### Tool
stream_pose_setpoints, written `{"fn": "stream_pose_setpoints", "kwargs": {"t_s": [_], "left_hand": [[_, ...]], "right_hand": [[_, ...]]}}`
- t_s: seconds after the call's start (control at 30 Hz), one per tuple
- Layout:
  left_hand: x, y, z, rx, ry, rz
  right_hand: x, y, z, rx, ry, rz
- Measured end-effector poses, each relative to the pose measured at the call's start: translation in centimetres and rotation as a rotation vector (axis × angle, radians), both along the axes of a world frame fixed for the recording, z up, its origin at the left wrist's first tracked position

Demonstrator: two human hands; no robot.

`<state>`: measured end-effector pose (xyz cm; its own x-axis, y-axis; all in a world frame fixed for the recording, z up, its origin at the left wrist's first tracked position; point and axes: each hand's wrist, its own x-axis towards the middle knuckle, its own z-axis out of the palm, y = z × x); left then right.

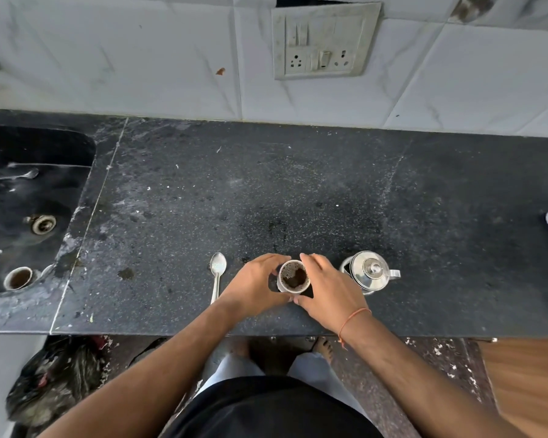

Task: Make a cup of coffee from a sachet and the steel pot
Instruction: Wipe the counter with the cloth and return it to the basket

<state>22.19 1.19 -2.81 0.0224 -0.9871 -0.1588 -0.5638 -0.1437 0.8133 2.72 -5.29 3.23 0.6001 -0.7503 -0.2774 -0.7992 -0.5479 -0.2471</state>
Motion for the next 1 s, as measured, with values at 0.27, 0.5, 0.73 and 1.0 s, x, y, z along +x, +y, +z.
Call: {"fn": "stream_pose_setpoints", "kwargs": {"t_s": [0.27, 0.5, 0.73, 1.0], "left_hand": [[-0.4, -0.8, 0.4, -0.021, -0.013, -0.026], [-0.1, -1.2, 0.5, -0.017, -0.047, -0.035], [0.5, -2.7, 1.5, -0.047, -0.073, -0.033], [2.5, -7.1, 3.8, -0.067, -0.065, -0.044]], "right_hand": [[0.1, -1.5, 0.0, 0.051, 0.012, 0.045], [0.0, -2.2, 0.7, 0.029, 0.024, 0.074], [0.4, -3.6, 1.8, 0.010, -0.031, 0.060], [2.6, -8.1, 3.2, -0.039, -0.055, 0.066]]}}
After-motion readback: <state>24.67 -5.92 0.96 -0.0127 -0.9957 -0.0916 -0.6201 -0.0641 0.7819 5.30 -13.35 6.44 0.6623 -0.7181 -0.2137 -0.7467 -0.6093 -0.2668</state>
